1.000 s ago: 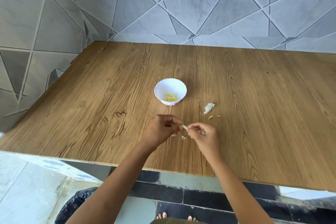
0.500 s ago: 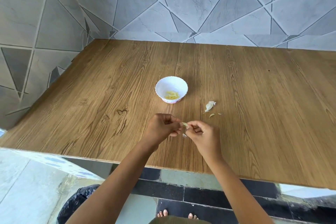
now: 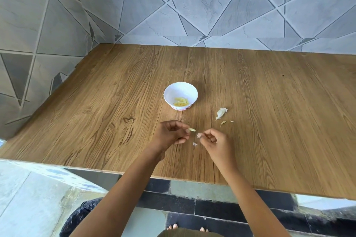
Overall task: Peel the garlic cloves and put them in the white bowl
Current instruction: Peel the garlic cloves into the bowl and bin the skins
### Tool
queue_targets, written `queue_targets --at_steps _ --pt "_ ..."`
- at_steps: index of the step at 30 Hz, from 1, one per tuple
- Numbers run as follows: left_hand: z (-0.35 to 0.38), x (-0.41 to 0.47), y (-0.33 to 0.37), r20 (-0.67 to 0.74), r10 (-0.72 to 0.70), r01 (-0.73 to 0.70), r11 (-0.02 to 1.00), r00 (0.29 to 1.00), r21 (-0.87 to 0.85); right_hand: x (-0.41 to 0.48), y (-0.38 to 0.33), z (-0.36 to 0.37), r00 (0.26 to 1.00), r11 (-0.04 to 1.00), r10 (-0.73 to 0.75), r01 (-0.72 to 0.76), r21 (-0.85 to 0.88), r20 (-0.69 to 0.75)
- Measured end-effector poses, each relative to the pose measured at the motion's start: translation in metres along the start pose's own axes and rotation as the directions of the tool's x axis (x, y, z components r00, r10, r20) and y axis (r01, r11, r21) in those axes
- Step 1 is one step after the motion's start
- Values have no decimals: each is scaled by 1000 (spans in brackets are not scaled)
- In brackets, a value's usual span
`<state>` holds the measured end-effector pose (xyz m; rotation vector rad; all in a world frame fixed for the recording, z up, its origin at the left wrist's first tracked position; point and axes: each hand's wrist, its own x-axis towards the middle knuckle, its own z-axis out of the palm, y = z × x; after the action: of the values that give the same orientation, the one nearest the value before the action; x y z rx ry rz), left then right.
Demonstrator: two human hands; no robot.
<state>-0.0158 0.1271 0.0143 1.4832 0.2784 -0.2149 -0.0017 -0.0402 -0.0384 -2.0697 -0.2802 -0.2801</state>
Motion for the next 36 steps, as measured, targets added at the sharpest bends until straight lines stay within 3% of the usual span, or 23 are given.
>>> queue_targets --at_steps 7,10,15,21,26,29,32,36 --pt "-3 2 -1 -35 60 -56 993 998 106 -4 0 5 998 990 -70 68 -127 -7" --pt "-9 5 -5 -90 112 -88 966 990 242 -7 0 6 993 975 -115 111 -190 -11" --pt "-37 23 -4 -295 298 -85 819 908 567 -16 5 2 992 913 -115 127 -389 53" --pt "-62 40 -5 -412 364 65 680 835 731 -24 16 0 991 837 -29 95 -539 129" --pt "-53 36 -2 -320 429 58 520 845 852 -24 13 -2 991 839 -30 94 -536 128" --pt "-34 27 -1 -161 507 -100 450 847 888 -23 12 -4 994 880 -16 66 -470 110" --pt "-6 23 -6 108 399 -269 374 910 887 -26 18 -14 996 854 -28 71 -515 90" --pt "19 22 -15 200 299 -291 298 933 909 -31 27 -32 998 815 5 35 -578 68"
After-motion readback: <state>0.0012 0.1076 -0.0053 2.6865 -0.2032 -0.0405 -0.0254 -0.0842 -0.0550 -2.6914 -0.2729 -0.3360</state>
